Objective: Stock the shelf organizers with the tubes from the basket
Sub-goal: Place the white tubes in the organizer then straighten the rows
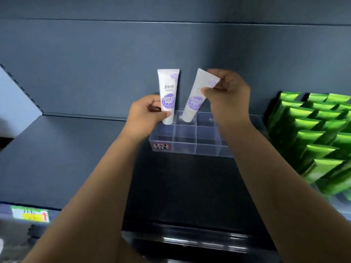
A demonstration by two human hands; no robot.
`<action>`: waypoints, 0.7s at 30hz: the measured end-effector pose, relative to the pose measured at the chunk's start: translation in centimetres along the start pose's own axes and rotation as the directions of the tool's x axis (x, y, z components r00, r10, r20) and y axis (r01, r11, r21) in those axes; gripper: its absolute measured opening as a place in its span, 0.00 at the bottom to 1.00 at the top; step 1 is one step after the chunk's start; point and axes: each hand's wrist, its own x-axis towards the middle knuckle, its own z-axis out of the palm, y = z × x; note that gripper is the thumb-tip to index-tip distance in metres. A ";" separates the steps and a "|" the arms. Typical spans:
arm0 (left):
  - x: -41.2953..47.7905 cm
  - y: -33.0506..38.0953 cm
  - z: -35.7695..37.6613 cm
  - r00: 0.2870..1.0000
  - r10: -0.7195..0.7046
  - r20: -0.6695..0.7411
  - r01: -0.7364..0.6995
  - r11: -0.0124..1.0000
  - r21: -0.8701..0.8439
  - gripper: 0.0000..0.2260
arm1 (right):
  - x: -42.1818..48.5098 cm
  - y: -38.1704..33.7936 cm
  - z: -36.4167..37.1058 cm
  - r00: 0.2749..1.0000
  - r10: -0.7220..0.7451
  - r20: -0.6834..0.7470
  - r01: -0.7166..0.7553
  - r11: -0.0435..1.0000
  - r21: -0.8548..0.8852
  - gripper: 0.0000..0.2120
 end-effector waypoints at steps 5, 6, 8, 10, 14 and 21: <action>1.3 -1.5 0.2 0.999 -0.046 0.020 0.046 0.998 0.034 0.16 | 0.5 2.6 1.2 1.000 0.022 0.016 -0.021 0.998 -0.056 0.18; 1.4 -1.7 0.3 0.998 -0.054 0.025 0.052 0.997 0.054 0.16 | 0.6 2.9 1.3 1.000 0.018 0.018 -0.017 0.998 -0.061 0.18; 1.4 -1.9 0.3 0.998 -0.060 0.026 0.057 0.993 0.103 0.15 | 0.7 3.2 1.5 0.999 0.023 0.032 -0.021 0.997 -0.072 0.18; 1.5 -2.1 0.3 0.999 -0.052 0.012 0.049 0.989 0.138 0.13 | 0.7 3.3 1.4 0.998 0.032 0.061 -0.027 0.997 -0.078 0.17; 1.7 -2.3 0.3 0.999 -0.048 -0.003 0.048 0.976 0.210 0.11 | 0.5 3.6 1.3 0.995 0.037 0.094 -0.028 0.995 -0.097 0.16; 2.0 -2.5 0.4 0.999 -0.035 -0.026 0.041 0.968 0.246 0.13 | 0.3 4.2 1.9 0.992 0.054 0.117 -0.039 0.991 -0.127 0.15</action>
